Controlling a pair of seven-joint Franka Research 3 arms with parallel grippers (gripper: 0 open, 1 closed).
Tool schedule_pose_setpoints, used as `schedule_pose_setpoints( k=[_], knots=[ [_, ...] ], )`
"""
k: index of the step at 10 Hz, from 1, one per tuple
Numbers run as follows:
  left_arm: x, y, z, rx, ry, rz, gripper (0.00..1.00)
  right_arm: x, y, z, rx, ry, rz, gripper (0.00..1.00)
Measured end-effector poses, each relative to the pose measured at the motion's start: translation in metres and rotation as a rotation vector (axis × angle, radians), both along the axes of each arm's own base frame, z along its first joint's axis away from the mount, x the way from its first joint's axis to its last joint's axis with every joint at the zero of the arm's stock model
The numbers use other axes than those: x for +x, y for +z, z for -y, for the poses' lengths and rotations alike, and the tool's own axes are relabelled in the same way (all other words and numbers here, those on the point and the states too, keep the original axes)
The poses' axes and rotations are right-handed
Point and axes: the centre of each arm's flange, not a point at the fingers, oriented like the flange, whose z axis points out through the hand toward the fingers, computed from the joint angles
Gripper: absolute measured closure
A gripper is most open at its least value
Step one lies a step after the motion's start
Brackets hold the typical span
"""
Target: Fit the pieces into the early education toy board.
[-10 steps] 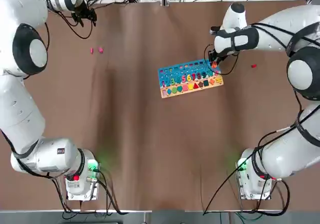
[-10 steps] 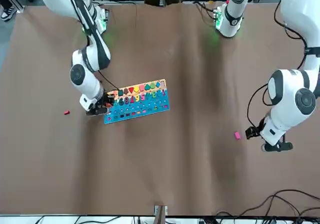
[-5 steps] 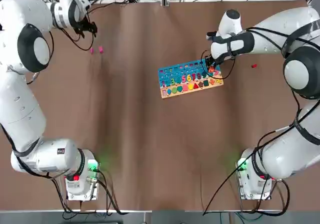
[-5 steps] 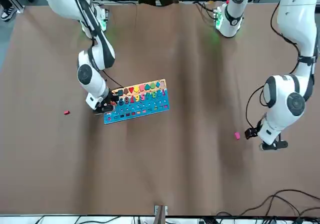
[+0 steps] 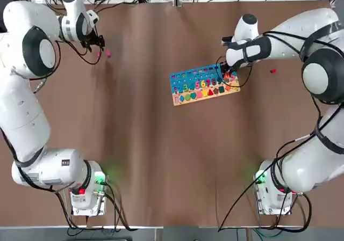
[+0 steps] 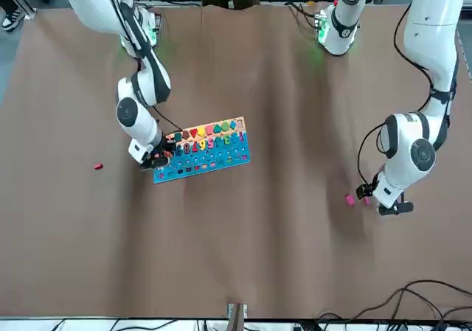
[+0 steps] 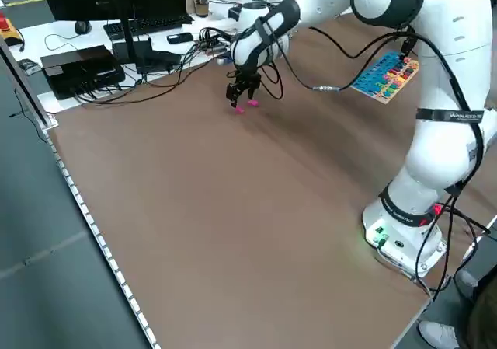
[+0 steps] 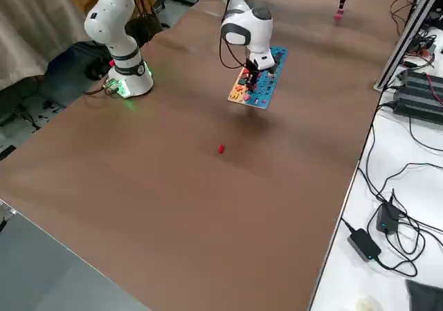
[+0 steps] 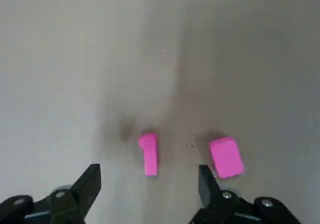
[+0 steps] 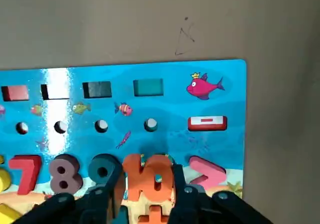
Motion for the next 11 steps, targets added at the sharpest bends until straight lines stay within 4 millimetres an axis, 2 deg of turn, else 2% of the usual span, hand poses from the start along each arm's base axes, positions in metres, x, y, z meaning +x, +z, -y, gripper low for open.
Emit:
schedule_pose_setpoints(
  k=[3, 4, 6, 8, 11],
  knots=[
    [0.003, -0.004, -0.002, 0.002, 0.002, -0.001, 0.18, -0.001, -0.004, 0.001, -0.001, 0.008, -0.002, 0.57],
    [0.004, -0.007, -0.001, 0.002, 0.002, -0.004, 0.24, -0.002, -0.005, 0.002, -0.001, 0.008, -0.001, 0.57],
    [0.003, -0.014, 0.004, 0.001, 0.017, -0.013, 0.29, -0.005, -0.007, 0.003, -0.002, 0.008, -0.003, 0.57],
    [0.003, -0.019, 0.005, 0.0, 0.039, -0.019, 0.41, -0.005, -0.008, 0.003, -0.003, 0.008, -0.003, 0.57],
    [0.002, -0.023, 0.005, -0.001, 0.06, -0.025, 0.51, -0.006, -0.009, 0.004, -0.004, 0.008, -0.006, 0.57]
  ],
)
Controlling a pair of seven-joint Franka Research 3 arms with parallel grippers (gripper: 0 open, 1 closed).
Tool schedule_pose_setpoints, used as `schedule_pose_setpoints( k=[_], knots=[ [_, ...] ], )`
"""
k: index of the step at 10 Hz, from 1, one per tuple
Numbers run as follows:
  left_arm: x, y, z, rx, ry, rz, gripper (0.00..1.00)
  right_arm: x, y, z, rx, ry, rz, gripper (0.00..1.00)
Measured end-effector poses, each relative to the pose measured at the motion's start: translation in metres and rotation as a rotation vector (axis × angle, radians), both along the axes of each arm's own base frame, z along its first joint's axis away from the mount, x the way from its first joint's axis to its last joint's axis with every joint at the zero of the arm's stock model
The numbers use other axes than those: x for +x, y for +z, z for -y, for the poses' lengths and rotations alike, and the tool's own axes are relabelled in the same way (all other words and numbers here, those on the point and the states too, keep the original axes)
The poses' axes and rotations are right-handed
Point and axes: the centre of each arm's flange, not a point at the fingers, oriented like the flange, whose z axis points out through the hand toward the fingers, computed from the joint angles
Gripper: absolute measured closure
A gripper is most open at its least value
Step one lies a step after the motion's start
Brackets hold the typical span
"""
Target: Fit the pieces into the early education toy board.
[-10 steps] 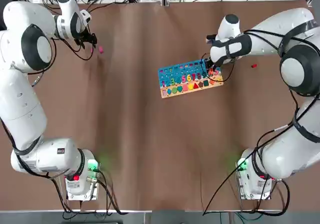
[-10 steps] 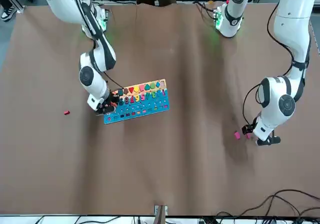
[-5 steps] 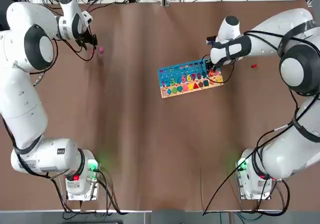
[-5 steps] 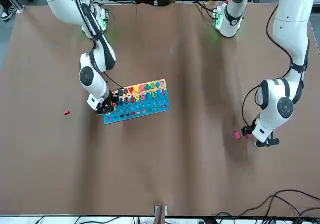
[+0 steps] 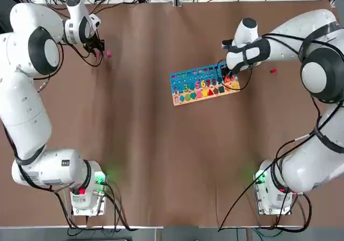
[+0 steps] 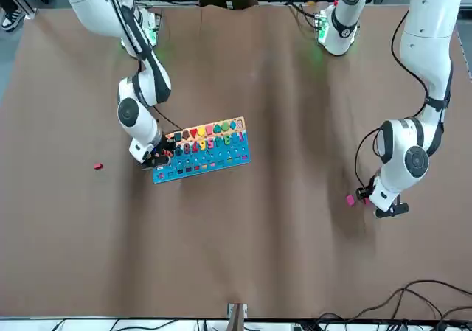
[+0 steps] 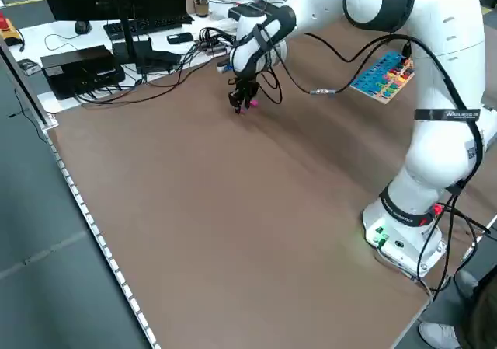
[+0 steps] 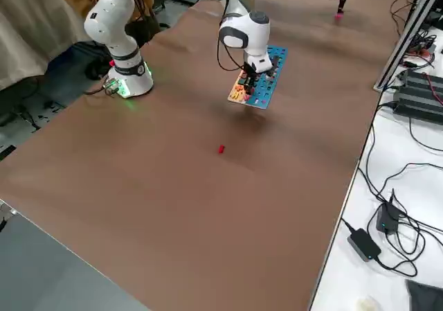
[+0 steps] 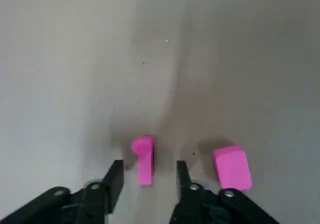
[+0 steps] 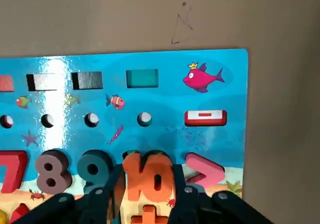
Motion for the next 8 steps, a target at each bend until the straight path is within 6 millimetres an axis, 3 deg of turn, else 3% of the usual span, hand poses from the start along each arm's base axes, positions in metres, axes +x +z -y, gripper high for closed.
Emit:
schedule_pose_setpoints(
  k=[8],
  knots=[
    [-0.0025, -0.0062, 0.0001, -0.001, 0.018, -0.011, 0.64, -0.0007, -0.0021, 0.0, 0.0, 0.001, 0.002, 0.57]
  ],
)
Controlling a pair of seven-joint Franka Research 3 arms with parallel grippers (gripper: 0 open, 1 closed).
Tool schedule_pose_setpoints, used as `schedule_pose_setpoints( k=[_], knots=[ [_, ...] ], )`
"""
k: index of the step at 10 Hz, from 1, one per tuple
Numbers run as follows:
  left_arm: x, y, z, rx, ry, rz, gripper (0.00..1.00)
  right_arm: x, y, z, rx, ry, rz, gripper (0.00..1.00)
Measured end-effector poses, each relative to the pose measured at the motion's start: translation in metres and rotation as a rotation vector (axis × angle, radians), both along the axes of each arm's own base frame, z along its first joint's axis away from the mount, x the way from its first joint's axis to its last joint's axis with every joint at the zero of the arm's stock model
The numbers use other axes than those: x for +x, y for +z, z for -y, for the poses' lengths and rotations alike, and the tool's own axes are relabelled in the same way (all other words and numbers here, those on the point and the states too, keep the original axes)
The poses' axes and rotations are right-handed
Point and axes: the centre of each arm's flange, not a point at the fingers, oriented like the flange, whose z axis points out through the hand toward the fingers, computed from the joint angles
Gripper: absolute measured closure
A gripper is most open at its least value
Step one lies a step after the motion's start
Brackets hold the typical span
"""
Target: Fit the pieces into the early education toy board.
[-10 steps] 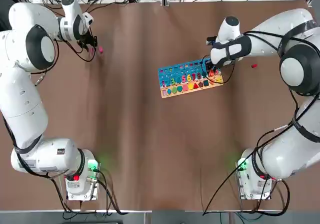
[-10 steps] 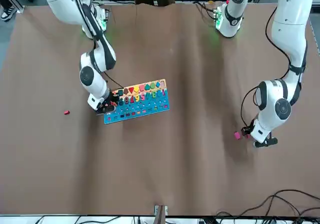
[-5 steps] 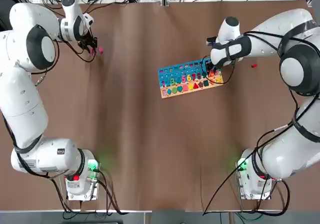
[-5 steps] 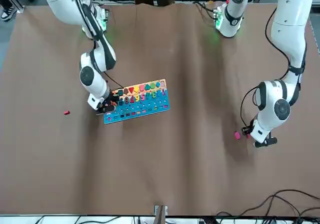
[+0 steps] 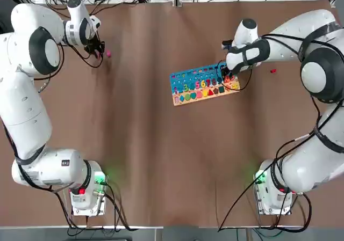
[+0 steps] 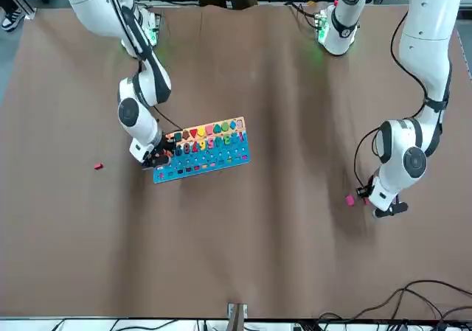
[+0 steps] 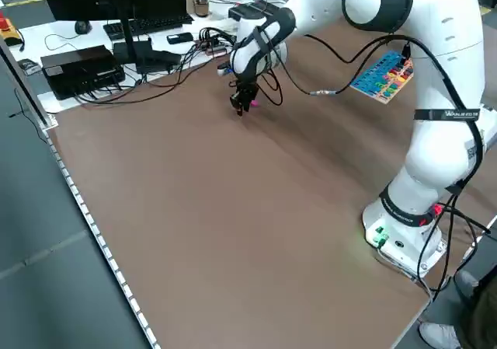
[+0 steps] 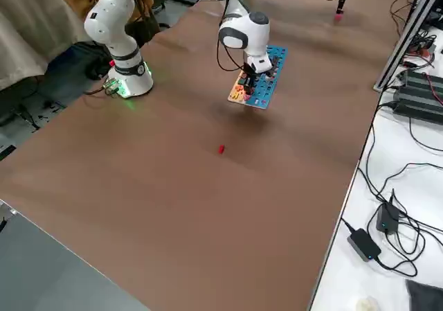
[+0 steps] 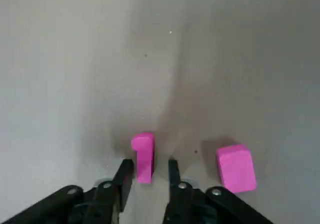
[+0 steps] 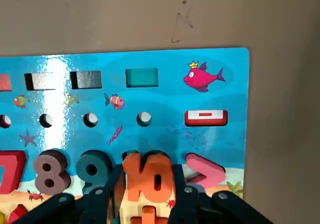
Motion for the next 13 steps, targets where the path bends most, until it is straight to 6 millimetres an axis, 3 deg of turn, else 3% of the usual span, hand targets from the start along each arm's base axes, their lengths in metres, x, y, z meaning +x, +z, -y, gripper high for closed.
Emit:
schedule_pose_setpoints(
  k=[13],
  knots=[
    [0.0024, 0.0047, -0.0026, 0.001, 0.004, 0.009, 0.65, -0.0018, -0.0026, -0.0029, 0.006, 0.009, 0.012, 0.57]
  ],
)
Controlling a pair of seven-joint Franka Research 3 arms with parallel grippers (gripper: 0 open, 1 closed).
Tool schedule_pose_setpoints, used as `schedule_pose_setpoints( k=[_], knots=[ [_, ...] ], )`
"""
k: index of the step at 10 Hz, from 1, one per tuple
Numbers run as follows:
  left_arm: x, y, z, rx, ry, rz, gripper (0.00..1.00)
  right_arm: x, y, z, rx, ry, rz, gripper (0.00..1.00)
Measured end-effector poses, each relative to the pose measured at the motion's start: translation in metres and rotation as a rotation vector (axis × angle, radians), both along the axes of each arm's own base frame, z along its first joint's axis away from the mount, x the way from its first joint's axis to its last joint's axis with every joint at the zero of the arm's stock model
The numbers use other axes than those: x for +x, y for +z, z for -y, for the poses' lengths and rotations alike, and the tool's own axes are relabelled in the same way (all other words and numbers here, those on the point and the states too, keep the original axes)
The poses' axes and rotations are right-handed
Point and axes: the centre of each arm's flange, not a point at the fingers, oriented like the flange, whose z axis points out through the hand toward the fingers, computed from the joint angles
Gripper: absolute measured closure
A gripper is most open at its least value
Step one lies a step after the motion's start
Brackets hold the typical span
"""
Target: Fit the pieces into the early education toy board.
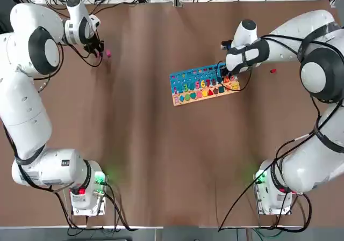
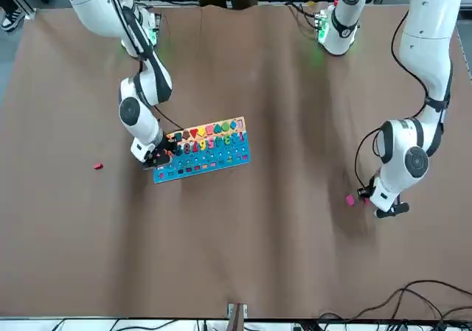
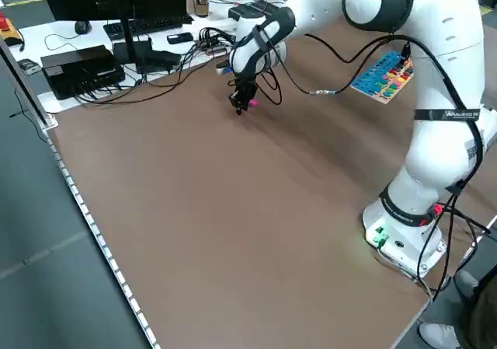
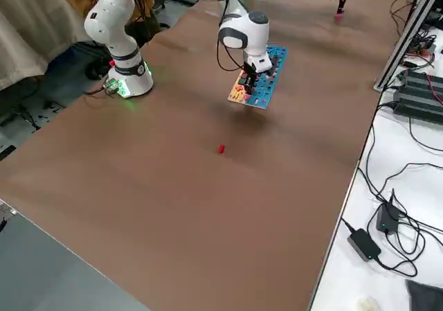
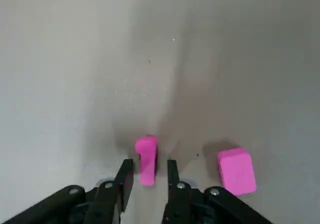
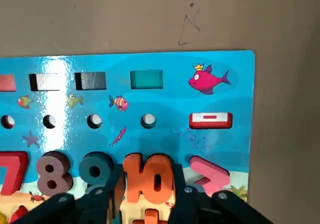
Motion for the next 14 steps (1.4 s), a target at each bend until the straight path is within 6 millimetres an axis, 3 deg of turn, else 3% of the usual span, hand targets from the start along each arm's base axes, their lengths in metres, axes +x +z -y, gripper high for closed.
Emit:
schedule_pose_setpoints(
  k=[3, 5, 7, 10, 12, 14],
  knots=[
    [0.0, 0.001, -0.001, 0.0, 0.001, 0.002, 0.67, -0.001, -0.001, 0.0, 0.001, -0.001, 0.006, 0.57],
    [0.0, 0.001, -0.001, 0.0, 0.001, 0.002, 0.72, -0.001, -0.001, 0.0, 0.001, -0.001, 0.006, 0.57],
    [0.0, 0.001, 0.0, 0.0, 0.005, 0.002, 0.84, -0.001, -0.001, 0.001, 0.001, 0.0, 0.006, 0.58],
    [0.0, 0.003, 0.0, 0.0, 0.015, 0.004, 0.87, -0.001, -0.001, 0.001, 0.001, 0.004, 0.006, 0.58],
    [0.004, 0.021, 0.004, -0.004, 0.038, 0.033, 0.87, -0.001, -0.001, 0.001, 0.001, 0.006, 0.007, 0.58],
    [0.007, 0.056, 0.022, -0.021, 0.064, 0.085, 0.87, -0.001, -0.001, 0.001, 0.001, 0.007, 0.007, 0.58]
  ],
)
